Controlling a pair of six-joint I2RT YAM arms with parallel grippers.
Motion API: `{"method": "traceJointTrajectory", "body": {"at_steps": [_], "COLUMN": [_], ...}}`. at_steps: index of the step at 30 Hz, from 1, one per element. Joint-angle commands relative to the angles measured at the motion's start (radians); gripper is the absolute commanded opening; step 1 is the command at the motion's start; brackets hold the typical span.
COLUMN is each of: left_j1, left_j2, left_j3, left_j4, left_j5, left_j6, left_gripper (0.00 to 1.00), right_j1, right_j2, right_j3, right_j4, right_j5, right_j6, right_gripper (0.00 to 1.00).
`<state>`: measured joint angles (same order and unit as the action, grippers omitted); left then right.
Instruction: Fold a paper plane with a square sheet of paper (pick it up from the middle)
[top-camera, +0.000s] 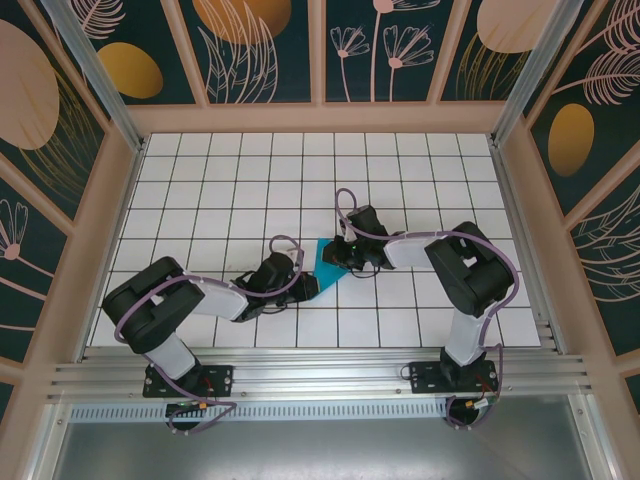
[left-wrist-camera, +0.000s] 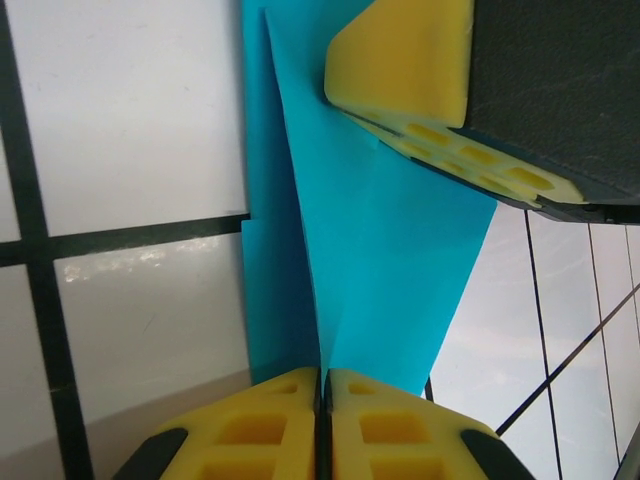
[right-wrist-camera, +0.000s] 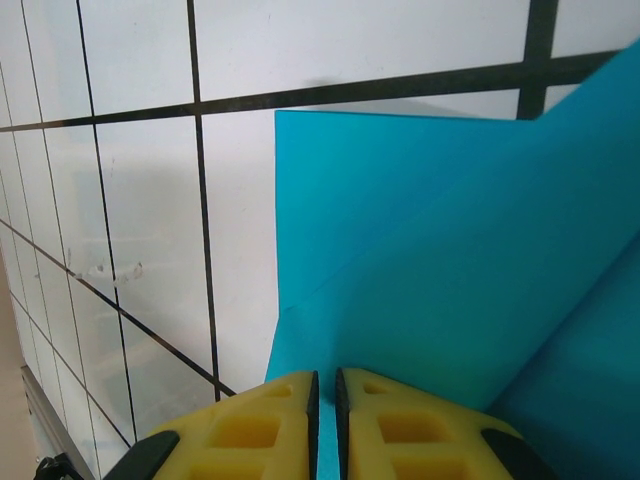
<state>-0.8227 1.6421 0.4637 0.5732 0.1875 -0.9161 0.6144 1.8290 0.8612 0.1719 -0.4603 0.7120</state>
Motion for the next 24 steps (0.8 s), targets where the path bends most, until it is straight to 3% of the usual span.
{"method": "traceJointTrajectory", "body": {"at_steps": [1, 13, 24], "left_j1": [0.007, 0.007, 0.007], "left_j2": [-0.014, 0.028, 0.039], "left_j3": [-0.030, -0.033, -0.049], "left_j4": [-0.026, -0.029, -0.016], "left_j5": [0.000, 0.005, 0.003], "left_j6": [-0.025, -0.056, -0.087], "left_gripper": [0.13, 0.01, 0.00], "right_j1": [-0.006, 0.000, 0.010], "right_j2": [0.010, -0.039, 0.004], "right_j3": [-0.013, -0.013, 0.007], "right_j4": [-0.004, 0.023, 0.035], "right_j5": [0.017, -0.053, -0.092], "right_j6": [-0.003, -0.014, -0.008], "right_gripper": [0.16, 0.19, 0.20]}}
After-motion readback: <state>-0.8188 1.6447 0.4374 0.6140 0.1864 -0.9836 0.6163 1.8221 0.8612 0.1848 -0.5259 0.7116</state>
